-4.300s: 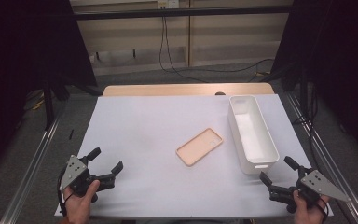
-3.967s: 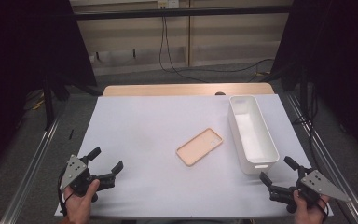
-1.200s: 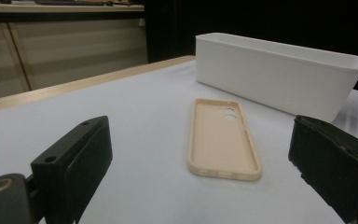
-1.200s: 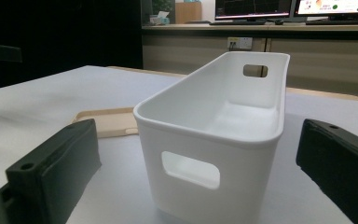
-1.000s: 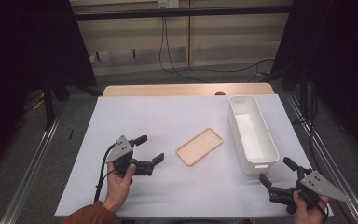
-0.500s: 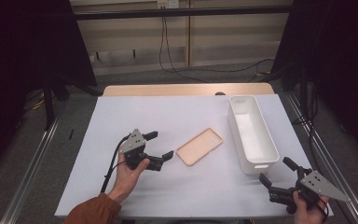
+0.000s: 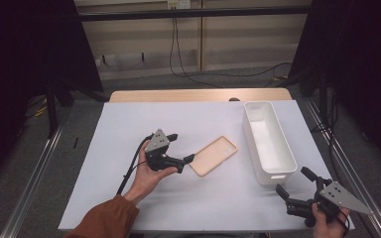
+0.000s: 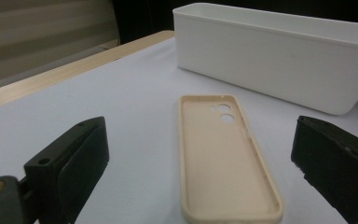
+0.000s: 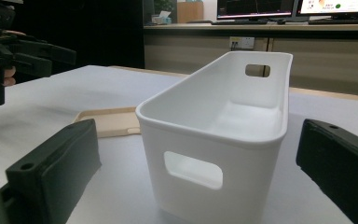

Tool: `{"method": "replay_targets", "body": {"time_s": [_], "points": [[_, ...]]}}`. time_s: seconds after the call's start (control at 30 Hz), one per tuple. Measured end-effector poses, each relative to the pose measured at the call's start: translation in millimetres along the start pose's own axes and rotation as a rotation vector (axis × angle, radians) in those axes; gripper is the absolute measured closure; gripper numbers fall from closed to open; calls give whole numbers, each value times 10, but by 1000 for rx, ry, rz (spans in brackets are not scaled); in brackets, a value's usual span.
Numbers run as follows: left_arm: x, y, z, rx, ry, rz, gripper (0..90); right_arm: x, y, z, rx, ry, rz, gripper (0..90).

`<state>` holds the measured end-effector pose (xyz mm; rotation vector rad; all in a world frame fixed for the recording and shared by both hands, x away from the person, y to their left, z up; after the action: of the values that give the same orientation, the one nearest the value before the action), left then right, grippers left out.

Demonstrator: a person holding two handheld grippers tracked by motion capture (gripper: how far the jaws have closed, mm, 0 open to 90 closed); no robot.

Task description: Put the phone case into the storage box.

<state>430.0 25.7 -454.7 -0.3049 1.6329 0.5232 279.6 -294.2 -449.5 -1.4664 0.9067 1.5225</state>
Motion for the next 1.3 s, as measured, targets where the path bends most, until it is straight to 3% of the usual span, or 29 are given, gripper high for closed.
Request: {"method": "replay_targets", "body": {"time_s": [0.63,1.0,1.1,1.23,1.3], "points": [[-67,-387,48,27,37,27,40,-1,0,-2,-1,-2,-2,0],[27,-525,69,43,42,126,74,0,2,-3,-1,-3,-1,0],[41,-561,95,28,28,162,75,0,0,-3,-1,-2,-1,0],[22,-618,114,10,37,166,76,0,2,-4,0,-2,0,0],[9,-639,108,28,45,163,76,1,2,-6,-1,-2,0,0]]}}
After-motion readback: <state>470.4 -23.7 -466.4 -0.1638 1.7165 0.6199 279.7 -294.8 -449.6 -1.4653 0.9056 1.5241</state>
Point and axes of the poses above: each handheld gripper's, and its own axes: y roughly backward along the jaws, x roughly out of its underside, z roughly to its left, the point moved 8 cm from there along -y, roughly forward along the jaws, and after that the axes turned 12 degrees about -z, right-handed, at the moved point
